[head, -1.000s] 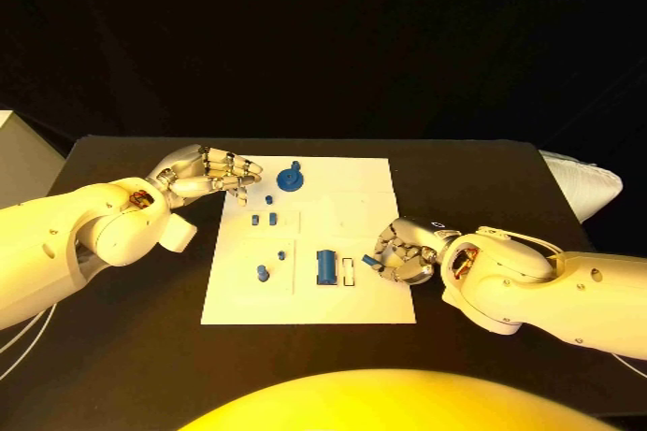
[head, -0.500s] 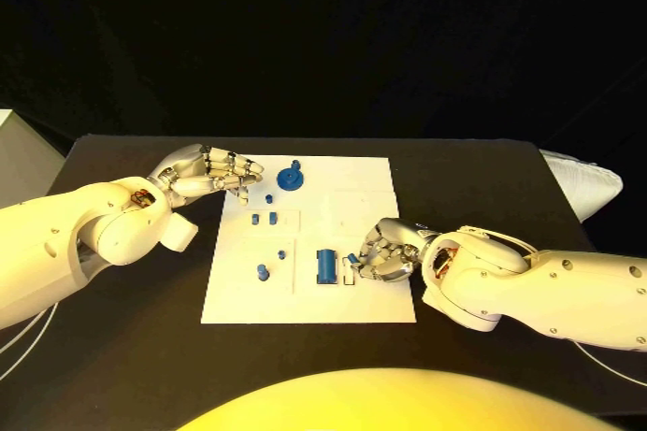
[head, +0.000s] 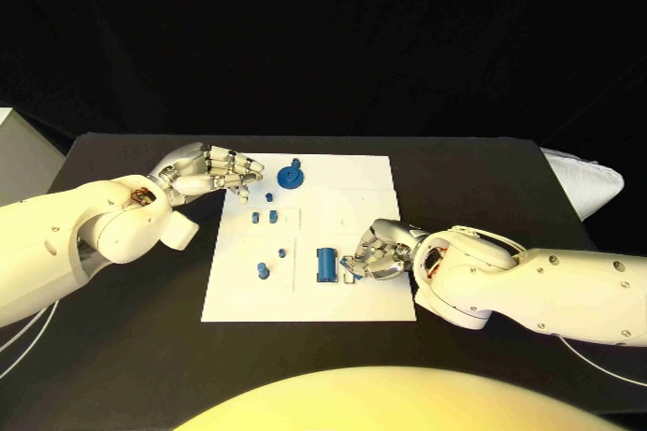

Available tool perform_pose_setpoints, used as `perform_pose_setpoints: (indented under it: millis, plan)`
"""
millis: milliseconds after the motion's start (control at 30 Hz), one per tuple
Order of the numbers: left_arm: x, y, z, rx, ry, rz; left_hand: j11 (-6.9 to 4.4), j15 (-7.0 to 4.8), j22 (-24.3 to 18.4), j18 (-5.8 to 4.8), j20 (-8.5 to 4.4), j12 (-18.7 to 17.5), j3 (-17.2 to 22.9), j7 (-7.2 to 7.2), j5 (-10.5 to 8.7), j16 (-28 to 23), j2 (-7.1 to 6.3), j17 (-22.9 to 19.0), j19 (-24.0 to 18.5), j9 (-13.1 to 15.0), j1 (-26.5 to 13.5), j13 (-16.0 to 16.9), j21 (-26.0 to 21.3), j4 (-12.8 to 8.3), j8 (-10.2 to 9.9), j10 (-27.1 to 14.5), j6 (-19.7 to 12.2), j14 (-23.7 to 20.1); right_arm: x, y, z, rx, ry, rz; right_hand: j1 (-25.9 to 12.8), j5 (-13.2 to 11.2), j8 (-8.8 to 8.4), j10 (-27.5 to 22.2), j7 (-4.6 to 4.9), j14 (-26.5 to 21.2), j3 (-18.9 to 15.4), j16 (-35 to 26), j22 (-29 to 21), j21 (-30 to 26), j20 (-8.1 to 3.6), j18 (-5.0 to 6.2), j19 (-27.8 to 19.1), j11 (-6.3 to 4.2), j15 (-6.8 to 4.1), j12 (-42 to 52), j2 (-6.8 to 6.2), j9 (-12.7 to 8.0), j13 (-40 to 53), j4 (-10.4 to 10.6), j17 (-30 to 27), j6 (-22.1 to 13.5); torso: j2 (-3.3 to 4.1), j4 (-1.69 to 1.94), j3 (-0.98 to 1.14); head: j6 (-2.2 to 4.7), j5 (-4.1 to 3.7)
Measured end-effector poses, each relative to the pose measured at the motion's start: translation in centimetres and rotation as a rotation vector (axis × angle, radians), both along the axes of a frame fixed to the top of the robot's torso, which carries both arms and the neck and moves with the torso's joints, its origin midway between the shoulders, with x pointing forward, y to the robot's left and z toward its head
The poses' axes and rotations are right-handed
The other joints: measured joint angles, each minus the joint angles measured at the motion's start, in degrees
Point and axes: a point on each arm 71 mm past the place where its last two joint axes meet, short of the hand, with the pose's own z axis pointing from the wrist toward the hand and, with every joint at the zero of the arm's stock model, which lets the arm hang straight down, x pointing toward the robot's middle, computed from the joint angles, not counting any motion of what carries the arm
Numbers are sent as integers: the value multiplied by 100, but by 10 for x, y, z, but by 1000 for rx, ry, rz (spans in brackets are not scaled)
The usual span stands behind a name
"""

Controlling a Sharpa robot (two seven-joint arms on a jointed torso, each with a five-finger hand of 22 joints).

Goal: Assemble the parts on the task board

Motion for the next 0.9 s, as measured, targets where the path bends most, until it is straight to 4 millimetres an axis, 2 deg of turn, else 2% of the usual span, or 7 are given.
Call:
perform_pose_setpoints:
  millis: [367, 433, 533, 667, 733, 800, 900]
  plan:
    - [0, 0, 0, 2, 2, 1, 0, 0, 0, 0, 0, 0, 0, 0, 0, 0, 0, -1, 0, 0, 0, 0, 0, 0, 0, 0, 0, 0, 0, 1, -1, 2, 15, -8, 0, 27, 4, 0, 0, 0, -18, 0, -1, 0, 0, 0, 0, 0, 0, 29, 0, -3, 4, -18, 0, 1, 1, 0, 0, -7, 8]
    - [0, 0, 0, 2, 2, 1, 0, 0, 0, 0, 0, 0, 0, 0, 0, 0, 0, -1, 0, 0, 0, 0, 0, 0, 0, 0, 0, 0, 1, 1, -1, 1, 17, -9, 1, 68, 2, -2, -17, 0, -15, 0, -1, 0, 0, 0, 0, -27, 0, 53, 1, -21, 4, -22, 0, 18, 0, 0, -1, -7, 8]
    - [0, 1, 0, 2, 3, 1, 0, 0, 0, 0, 0, 0, 0, 0, 0, 0, 0, -1, 0, 0, 0, 0, 0, 0, 0, 0, 0, 0, 1, 1, -2, -3, 21, -8, 59, 70, 1, 1, -25, -2, 9, -1, -1, 0, 0, 0, 0, -42, -3, 57, 51, -18, 4, -110, 0, 26, -1, -1, -3, -7, 9]
    - [0, 1, 0, 3, 4, 1, 0, 0, 0, 0, 0, 0, 0, 0, 0, 0, 0, -1, 0, 1, 0, 0, 0, 0, 0, 0, 0, 0, 2, 1, -3, -9, 26, -2, 158, 11, 43, 1, -25, 0, 17, -3, -1, -1, 0, 0, 0, -42, -43, 57, -3, -18, 4, -208, 0, 26, -1, -1, -4, -7, 5]
    - [0, 1, 0, 3, 4, 1, 0, 0, 0, 0, 0, 0, 0, 0, 0, 0, 0, -1, 0, 1, 0, 0, 0, 0, 0, 0, 0, 0, 2, 2, -3, -12, 26, 1, 223, 11, 44, 1, -25, 0, 52, -3, -2, -1, 0, 0, 0, -42, -43, 63, 29, -17, 4, -242, 0, 26, -1, -1, -4, -7, 5]
    - [0, 1, 0, 3, 4, 1, 0, 0, 0, 0, 0, 0, 0, 0, 0, 0, 0, -1, 0, 1, 0, 0, 0, 0, 0, 0, 0, 0, 2, 2, -2, -14, 25, 4, 303, -158, 64, -6, -41, 0, 140, -3, -2, -4, -14, 1, 14, -72, -43, 90, 95, -17, 3, -330, 0, 42, -1, -1, -3, -7, 5]
    - [0, 1, 0, 4, 4, 1, 0, 11, 0, 0, 0, 0, 10, 0, 0, 0, 0, 1, 0, -3, 0, 0, 0, 10, 0, 0, 0, -11, 2, 3, -2, -15, 23, 6, 381, -211, 89, 3, -53, 0, 257, -3, -2, -4, -22, 0, 22, -82, -43, 90, 175, -23, 3, -381, 0, 57, -1, -1, -1, -8, -4]
